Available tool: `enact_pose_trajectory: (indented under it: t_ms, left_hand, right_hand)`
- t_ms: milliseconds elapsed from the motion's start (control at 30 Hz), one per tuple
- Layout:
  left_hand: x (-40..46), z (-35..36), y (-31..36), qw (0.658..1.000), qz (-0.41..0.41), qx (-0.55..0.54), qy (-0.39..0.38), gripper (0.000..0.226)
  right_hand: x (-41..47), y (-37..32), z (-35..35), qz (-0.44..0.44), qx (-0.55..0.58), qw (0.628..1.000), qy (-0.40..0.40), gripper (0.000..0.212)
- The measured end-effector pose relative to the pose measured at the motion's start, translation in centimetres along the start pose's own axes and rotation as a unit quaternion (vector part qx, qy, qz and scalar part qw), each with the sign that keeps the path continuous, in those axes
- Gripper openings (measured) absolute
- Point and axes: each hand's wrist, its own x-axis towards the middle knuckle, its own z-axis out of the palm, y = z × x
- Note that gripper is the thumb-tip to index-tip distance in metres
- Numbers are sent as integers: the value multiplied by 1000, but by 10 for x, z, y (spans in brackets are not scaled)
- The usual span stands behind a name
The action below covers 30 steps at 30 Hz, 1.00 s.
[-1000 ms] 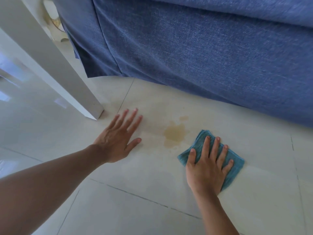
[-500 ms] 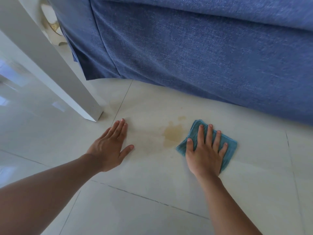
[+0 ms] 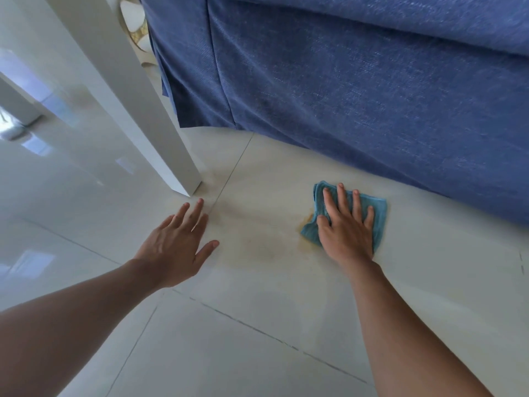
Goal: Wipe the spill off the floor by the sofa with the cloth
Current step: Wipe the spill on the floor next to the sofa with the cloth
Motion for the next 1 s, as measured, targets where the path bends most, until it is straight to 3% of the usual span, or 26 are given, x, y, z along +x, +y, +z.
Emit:
enact_pose_trajectory:
  t_ms: [233,400,667,800,1000]
  left_hand:
    - [19,5,40,990,135,-25,24,74]
    - [22,12,42,993,105,-50,2,80]
    - [1,6,12,999,27,-3,-26,90]
    - [9,-7,11,999,35,19,-6,95]
    - [27,-9,30,993,121,12,14,79]
  right_hand:
    - [-38,-1,10,-42,17,999,7,67]
    - [-38,0,12,-32,13,999,15,69]
    - [-38,-1,14,-21,-3,1000,23,67]
    - [-39,-2,13,-20,-3,1000,20,67]
    - [-45,0,10,-9,34,999,13,61]
